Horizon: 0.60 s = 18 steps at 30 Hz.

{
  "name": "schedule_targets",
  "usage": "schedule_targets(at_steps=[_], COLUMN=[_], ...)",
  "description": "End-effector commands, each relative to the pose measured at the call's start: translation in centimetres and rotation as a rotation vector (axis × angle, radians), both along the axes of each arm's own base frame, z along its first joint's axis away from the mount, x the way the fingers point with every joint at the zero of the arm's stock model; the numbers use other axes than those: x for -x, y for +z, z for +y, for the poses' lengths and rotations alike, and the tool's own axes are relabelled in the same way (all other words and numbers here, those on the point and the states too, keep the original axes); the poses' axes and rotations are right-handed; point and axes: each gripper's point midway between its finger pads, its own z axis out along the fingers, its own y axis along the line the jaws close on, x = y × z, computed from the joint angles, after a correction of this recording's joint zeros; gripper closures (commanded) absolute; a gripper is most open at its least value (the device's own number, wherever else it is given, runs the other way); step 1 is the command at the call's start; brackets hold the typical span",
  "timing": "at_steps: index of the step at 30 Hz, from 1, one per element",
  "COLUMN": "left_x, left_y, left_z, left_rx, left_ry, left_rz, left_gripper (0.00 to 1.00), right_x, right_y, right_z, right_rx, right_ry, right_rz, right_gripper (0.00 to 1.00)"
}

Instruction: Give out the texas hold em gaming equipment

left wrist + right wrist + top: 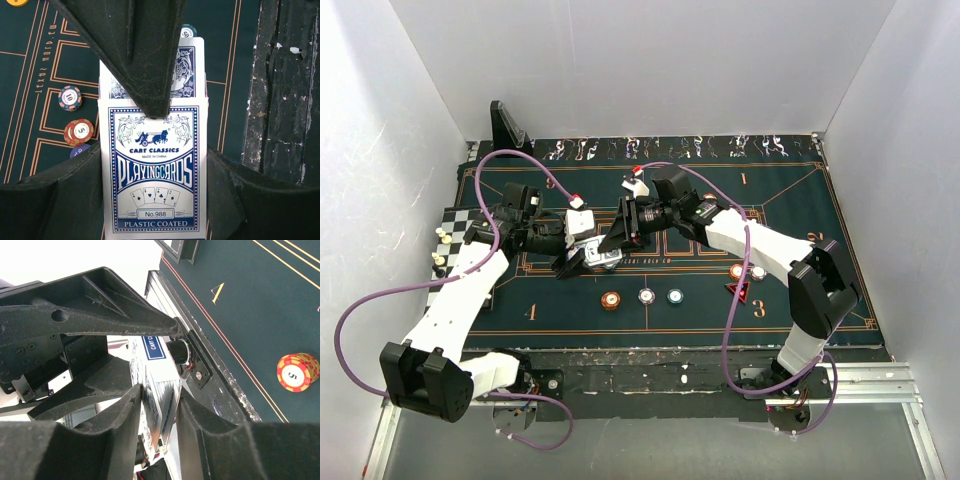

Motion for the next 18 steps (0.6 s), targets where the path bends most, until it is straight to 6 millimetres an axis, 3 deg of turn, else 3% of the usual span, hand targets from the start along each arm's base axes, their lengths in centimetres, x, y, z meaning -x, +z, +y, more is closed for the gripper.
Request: schedule_targets(at_steps=[1,8,18], left_x=[0.1,0.0,-0.3], left_y=[1.7,1.9,2.2], left_z=[-0.3,-0.5,-0.5], left_rx=[0.043,0.050,0.054], left_ry=[-0.015,-0.015,-0.014], left_rz=[-0.046,-0.046,-0.049], left_gripper=[0.92,0.93,0.94], right_x=[0.2,0.1,-0.1], right_y=[1.9,2.2,2.7], right_z=[-1.0,-2.3,-2.1], right_rx=[-0.024,-0.052,-0.064], right_ry=[0.003,-0.014,-0.007], right_rz=[-0.048,-0.040,-0.043], right_gripper=[0.61,0.59,0.59])
